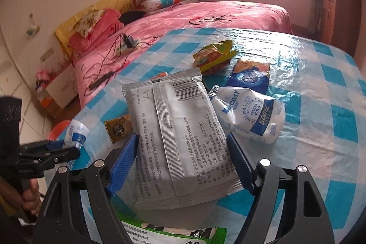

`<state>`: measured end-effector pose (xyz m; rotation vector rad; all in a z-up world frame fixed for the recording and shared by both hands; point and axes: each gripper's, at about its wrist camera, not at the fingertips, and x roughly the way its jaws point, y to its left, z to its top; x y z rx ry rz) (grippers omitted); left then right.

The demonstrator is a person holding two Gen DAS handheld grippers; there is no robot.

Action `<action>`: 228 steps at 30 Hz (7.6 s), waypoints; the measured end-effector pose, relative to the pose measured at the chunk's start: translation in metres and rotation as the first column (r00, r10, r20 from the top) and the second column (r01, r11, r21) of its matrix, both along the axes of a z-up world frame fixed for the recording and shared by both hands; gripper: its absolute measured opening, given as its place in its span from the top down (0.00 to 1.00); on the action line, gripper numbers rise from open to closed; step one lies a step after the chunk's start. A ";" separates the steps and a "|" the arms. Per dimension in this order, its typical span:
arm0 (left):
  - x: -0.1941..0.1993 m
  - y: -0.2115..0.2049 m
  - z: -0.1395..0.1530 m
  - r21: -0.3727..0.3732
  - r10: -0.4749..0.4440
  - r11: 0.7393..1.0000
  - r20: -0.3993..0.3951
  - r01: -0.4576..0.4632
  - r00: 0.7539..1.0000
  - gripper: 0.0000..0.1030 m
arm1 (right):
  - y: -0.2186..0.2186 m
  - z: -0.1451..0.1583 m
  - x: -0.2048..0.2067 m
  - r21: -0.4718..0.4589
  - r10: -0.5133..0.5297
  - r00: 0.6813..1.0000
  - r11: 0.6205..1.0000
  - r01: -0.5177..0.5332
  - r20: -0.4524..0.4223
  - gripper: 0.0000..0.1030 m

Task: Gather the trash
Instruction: 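Lift white milk bag with left tool while right tool lifts white printed packet, then carry both items over the pink bucket and open both tools to drop them, then move both open tools back over the remaining trash on the table, then lower left tool onto yellow noodle snack bag and close on it, then close right tool on blue Vinda tissue pack while left tool holds yellow bag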

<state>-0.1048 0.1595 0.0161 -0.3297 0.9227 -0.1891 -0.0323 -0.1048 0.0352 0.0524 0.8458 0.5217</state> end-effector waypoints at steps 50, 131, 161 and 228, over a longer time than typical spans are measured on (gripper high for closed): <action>-0.116 0.294 -0.071 -0.004 0.650 0.757 -0.089 -0.653 0.754 0.27 | 0.339 -0.012 -0.058 0.255 0.518 0.802 0.853 -0.456 -0.298 0.13; 0.007 -0.032 0.029 0.136 -0.003 0.991 0.026 0.000 1.000 0.26 | -0.054 0.034 -0.015 0.267 -0.126 0.991 0.954 0.134 -0.045 0.09; 0.250 -0.124 0.024 -0.011 0.053 0.998 -0.129 -0.055 0.990 0.26 | -0.153 0.015 0.015 0.331 -0.305 0.945 0.886 0.326 -0.114 0.09; 0.077 -0.087 0.036 -0.075 -0.127 0.989 0.000 0.127 0.992 0.58 | -0.065 -0.018 0.063 -0.318 -0.267 0.963 0.911 0.261 0.025 0.46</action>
